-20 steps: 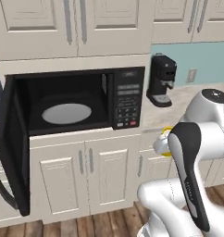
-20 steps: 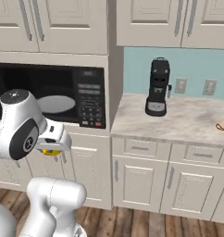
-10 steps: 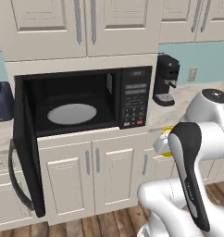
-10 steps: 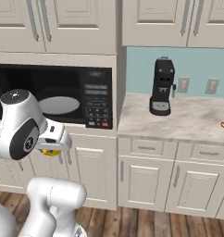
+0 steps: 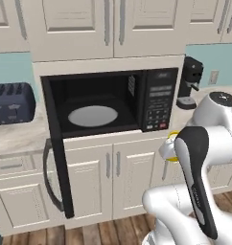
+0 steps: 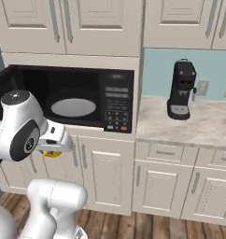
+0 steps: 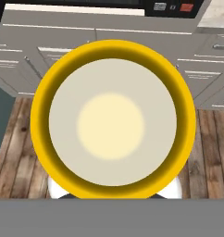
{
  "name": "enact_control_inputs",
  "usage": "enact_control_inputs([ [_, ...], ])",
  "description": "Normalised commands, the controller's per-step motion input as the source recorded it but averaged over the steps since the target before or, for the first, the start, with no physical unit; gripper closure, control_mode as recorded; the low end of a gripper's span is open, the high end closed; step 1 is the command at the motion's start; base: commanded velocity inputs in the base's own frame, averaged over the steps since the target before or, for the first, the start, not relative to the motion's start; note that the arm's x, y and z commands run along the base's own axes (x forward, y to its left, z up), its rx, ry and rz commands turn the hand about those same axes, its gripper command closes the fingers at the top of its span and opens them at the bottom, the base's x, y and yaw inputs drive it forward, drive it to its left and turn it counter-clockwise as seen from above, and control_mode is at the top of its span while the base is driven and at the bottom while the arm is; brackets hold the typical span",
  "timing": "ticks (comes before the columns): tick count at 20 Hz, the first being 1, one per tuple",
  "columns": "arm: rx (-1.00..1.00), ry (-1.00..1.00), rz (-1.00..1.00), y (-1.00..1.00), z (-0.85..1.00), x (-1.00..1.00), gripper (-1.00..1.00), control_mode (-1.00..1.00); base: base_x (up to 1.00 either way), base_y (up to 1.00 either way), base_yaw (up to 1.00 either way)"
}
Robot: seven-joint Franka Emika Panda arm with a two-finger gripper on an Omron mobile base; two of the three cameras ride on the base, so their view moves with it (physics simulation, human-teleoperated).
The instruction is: Pick the mug from the counter and place it inside the microwave. Then close the microwave.
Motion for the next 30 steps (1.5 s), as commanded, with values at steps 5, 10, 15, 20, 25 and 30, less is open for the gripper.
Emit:
enact_control_inputs([
  [5,0.00,0.00,0.00,0.00,0.00,0.00,1.00,1.00,0.11,0.50,0.13],
  [10,0.00,0.00,0.00,0.00,0.00,0.00,1.00,1.00,0.25,0.08,0.01],
  [15,0.00,0.00,0.00,0.00,0.00,0.00,1.00,1.00,0.48,0.05,0.00],
  [20,0.00,0.00,0.00,0.00,0.00,0.00,1.00,1.00,0.04,0.14,0.00],
  [25,0.00,0.00,0.00,0.00,0.00,0.00,1.00,1.00,-0.05,0.08,0.00],
  [30,0.00,0.00,0.00,0.00,0.00,0.00,1.00,1.00,0.00,0.00,0.00],
])
